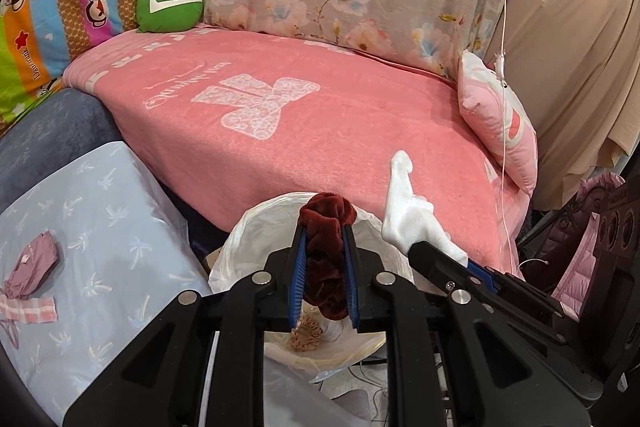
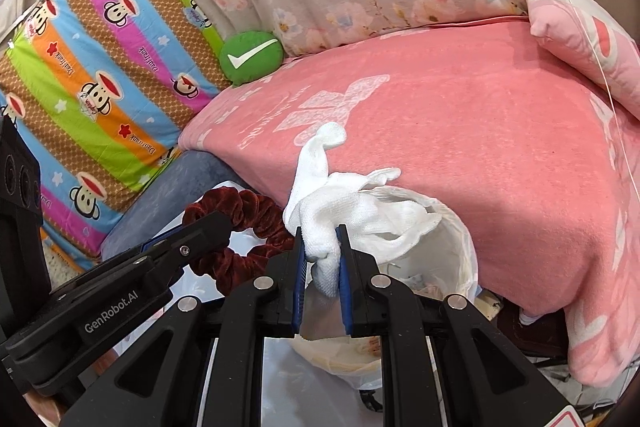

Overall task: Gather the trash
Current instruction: 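Open the left gripper over the bin while the right gripper releases the glove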

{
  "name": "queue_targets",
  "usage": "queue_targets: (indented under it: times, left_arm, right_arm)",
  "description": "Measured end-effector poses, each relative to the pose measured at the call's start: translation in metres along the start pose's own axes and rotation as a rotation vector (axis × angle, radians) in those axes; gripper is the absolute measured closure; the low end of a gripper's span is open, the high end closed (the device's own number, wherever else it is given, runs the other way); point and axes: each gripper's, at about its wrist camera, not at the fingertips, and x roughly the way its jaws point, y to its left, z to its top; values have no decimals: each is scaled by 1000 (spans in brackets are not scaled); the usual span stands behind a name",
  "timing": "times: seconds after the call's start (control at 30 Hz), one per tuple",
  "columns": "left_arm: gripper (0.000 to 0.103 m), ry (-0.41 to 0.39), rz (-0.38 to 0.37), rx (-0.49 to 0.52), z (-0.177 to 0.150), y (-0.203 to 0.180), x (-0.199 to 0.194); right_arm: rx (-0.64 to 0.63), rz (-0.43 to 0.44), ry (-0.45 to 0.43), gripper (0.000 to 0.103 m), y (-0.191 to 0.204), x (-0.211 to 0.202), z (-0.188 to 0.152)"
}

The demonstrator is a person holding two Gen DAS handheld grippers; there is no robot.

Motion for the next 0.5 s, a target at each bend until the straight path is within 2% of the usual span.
queue_targets:
  times: [0.07, 0.13, 0.17, 0.2, 0.27, 0.5]
  left_arm:
    - [83, 1, 0, 2, 2, -1, 2]
    - [76, -2, -1, 2, 4, -2, 4]
    - [68, -3, 1, 2, 4, -2, 4]
    - [55, -5, 5, 0, 5, -3, 5]
    - [42, -21, 15, -10, 6, -1, 4]
    - [40, -24, 42, -45, 9, 11, 5]
  right_arm:
    - [3, -4, 0, 90, -3, 1, 1]
    - [3, -7, 0, 90, -4, 3, 3]
    - [3, -8, 0, 89, -4, 2, 2]
    - [3, -9, 0, 89, -4, 3, 3]
    - [1, -9, 0, 89, -2, 5, 4]
    - [-1, -7, -3, 84, 0, 9, 5]
